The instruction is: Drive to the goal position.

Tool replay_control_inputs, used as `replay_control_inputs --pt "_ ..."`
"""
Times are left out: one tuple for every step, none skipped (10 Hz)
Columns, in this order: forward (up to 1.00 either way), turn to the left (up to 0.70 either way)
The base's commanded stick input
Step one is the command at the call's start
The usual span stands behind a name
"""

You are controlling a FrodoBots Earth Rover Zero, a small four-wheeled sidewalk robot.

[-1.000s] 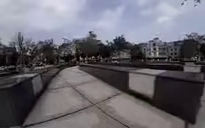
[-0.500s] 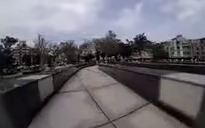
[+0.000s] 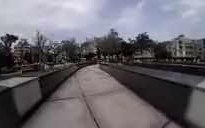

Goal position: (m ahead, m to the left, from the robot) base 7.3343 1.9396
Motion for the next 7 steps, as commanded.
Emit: replay_control_inputs --pt "0.85 0.00" --pt "0.85 0.34" --pt "0.85 0.34" --pt "0.85 0.34" --pt "0.85 0.34" --pt "0.85 0.24" --pt "0.85 0.09"
